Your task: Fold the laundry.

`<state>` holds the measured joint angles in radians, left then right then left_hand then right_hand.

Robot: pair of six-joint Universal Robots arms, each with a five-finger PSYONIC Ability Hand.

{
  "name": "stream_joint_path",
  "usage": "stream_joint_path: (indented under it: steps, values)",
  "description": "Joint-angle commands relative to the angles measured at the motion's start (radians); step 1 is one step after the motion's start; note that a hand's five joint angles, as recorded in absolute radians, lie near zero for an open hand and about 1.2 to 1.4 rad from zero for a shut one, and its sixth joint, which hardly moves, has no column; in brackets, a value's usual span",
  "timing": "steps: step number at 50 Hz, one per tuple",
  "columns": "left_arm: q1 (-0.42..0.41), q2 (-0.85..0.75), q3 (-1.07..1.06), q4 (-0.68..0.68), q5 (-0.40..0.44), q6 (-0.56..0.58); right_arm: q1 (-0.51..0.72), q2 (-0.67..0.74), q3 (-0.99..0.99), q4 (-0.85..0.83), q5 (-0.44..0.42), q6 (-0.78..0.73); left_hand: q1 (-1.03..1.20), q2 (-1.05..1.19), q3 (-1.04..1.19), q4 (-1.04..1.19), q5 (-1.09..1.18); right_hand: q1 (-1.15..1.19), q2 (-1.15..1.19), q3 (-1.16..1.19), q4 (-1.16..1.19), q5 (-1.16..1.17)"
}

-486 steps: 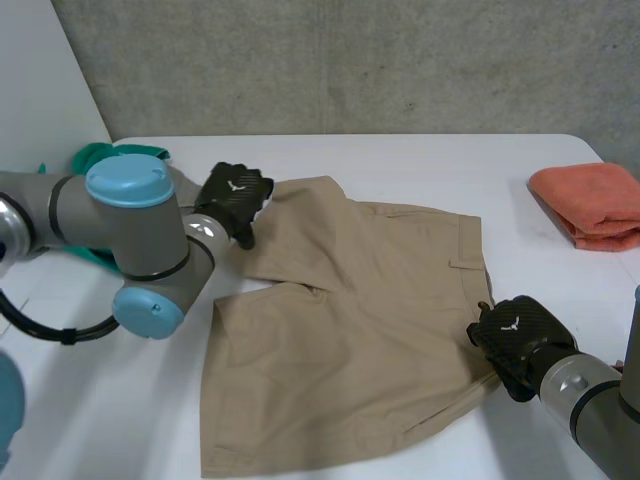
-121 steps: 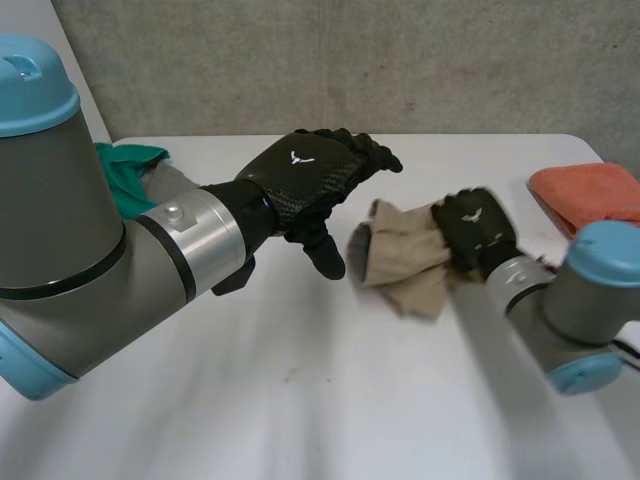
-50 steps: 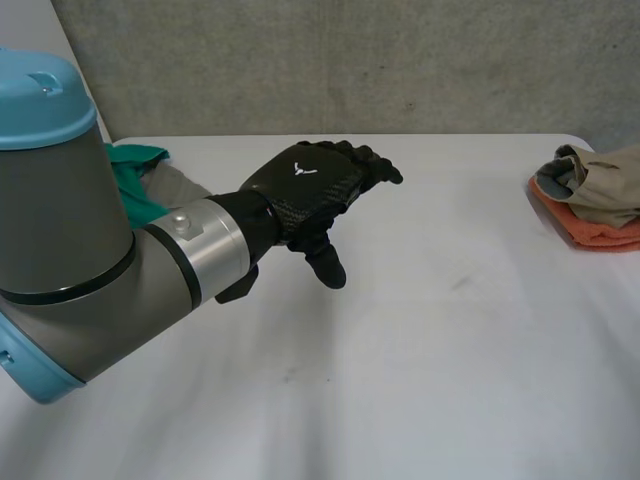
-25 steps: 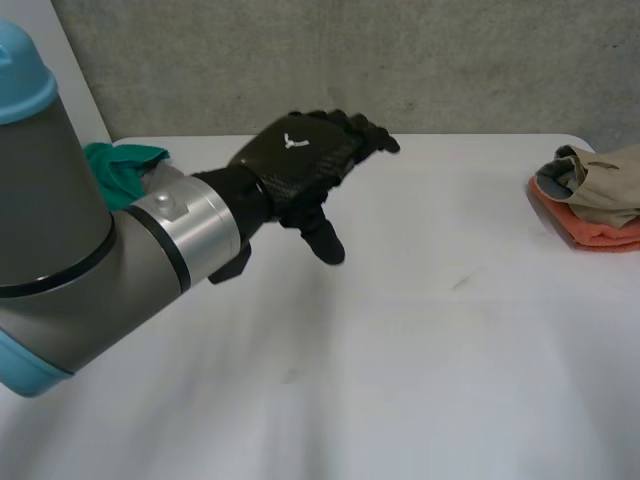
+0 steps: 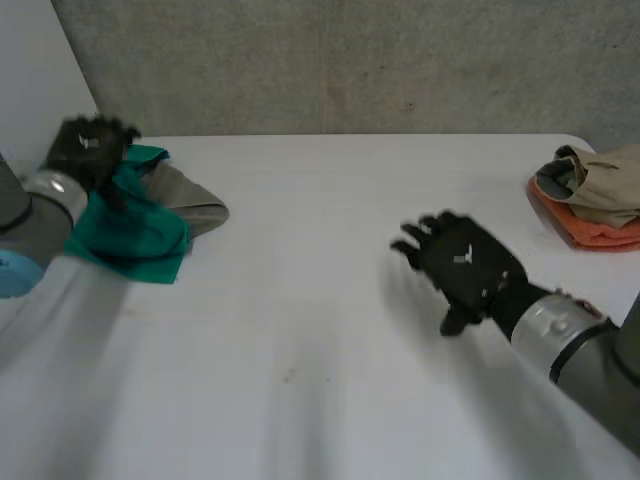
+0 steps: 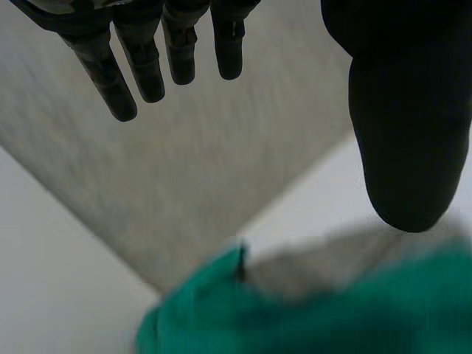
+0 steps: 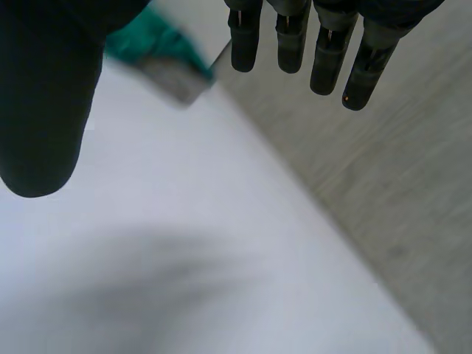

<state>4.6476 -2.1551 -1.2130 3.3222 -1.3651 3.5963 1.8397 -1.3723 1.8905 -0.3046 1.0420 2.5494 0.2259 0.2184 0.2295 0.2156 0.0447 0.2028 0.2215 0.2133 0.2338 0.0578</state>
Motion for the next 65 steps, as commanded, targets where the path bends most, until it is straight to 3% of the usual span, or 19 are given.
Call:
stream_joint_path:
  steps: [1,5,6,9,10,11,16,20,29,36,37,39,46,56,65]
  values:
    - [0.042,-0.222,0.058,-0.004,0.058,0.237,-0.017,0.068,-0.002,0.081,0.119,-0.161,0.046,0.054,0.042,0.056,0.053,-0.028,-0.047,-0.039,-0.059,-0.058]
    - [0.048,-0.262,0.067,-0.001,0.061,0.230,-0.017,0.071,0.001,0.081,0.135,-0.161,0.371,0.379,0.368,0.381,0.378,-0.028,-0.047,-0.039,-0.059,-0.058]
    - [0.042,-0.270,0.067,0.002,0.061,0.222,-0.017,0.071,0.002,0.081,0.139,-0.161,0.599,0.606,0.595,0.609,0.606,-0.028,-0.047,-0.039,-0.059,-0.058]
    - [0.031,-0.276,0.069,0.014,0.061,0.211,-0.017,0.073,0.005,0.079,0.141,-0.160,0.900,0.907,0.896,0.910,0.906,-0.028,-0.047,-0.039,-0.059,-0.058]
    - [0.014,-0.273,0.067,0.026,0.060,0.207,-0.017,0.073,0.005,0.079,0.141,-0.160,1.168,1.175,1.164,1.178,1.174,-0.028,-0.047,-0.039,-0.059,-0.058]
    - [0.007,-0.270,0.067,0.030,0.058,0.203,-0.017,0.073,0.005,0.078,0.142,-0.160,1.170,1.178,1.167,1.181,1.177,-0.028,-0.047,-0.039,-0.059,-0.058]
    - [-0.072,-0.224,0.056,0.048,0.034,0.197,-0.017,0.073,0.009,0.076,0.144,-0.153,1.170,1.178,1.167,1.181,1.177,-0.028,-0.047,-0.039,-0.059,-0.058]
    - [-0.148,-0.086,0.017,0.048,0.003,0.125,-0.033,0.070,0.009,0.074,0.144,-0.153,1.170,1.178,1.167,1.181,1.177,-0.028,-0.047,-0.039,-0.059,-0.058]
    - [-0.436,0.196,-0.065,0.068,-0.094,-0.273,-0.053,0.045,-0.004,0.064,0.154,-0.111,1.170,1.178,1.167,1.181,1.177,-0.028,-0.047,-0.039,-0.059,-0.058]
    - [-0.639,0.106,-0.088,0.068,-0.114,-0.430,-0.074,0.022,-0.024,0.059,0.213,-0.011,1.170,1.178,1.167,1.181,1.177,-0.028,-0.047,-0.039,-0.059,-0.058]
    - [-0.683,0.056,-0.077,0.059,-0.115,-0.433,-0.074,0.022,-0.028,0.059,0.219,0.000,0.636,0.643,0.632,0.646,0.643,-0.028,-0.047,-0.039,-0.059,-0.058]
    - [-0.711,0.023,-0.076,0.054,-0.115,-0.430,-0.079,0.015,-0.039,0.061,0.234,0.034,0.125,0.132,0.121,0.135,0.131,-0.028,-0.047,-0.039,-0.059,-0.058]
    - [-0.704,0.041,-0.089,0.046,-0.117,-0.396,-0.129,-0.019,-0.047,0.068,0.242,0.094,0.035,0.042,0.031,0.045,0.041,-0.028,-0.047,-0.039,-0.059,-0.058]
    - [-0.549,0.121,-0.140,0.046,-0.117,-0.274,-0.145,-0.040,-0.071,0.130,0.234,0.117,0.046,0.054,0.043,0.057,0.053,-0.028,-0.047,-0.039,-0.059,-0.058]
    - [-0.426,0.028,-0.094,0.031,-0.095,-0.091,-0.134,-0.060,-0.108,0.399,0.245,0.117,0.070,0.077,0.066,0.080,0.076,-0.028,-0.047,-0.039,-0.059,-0.058]
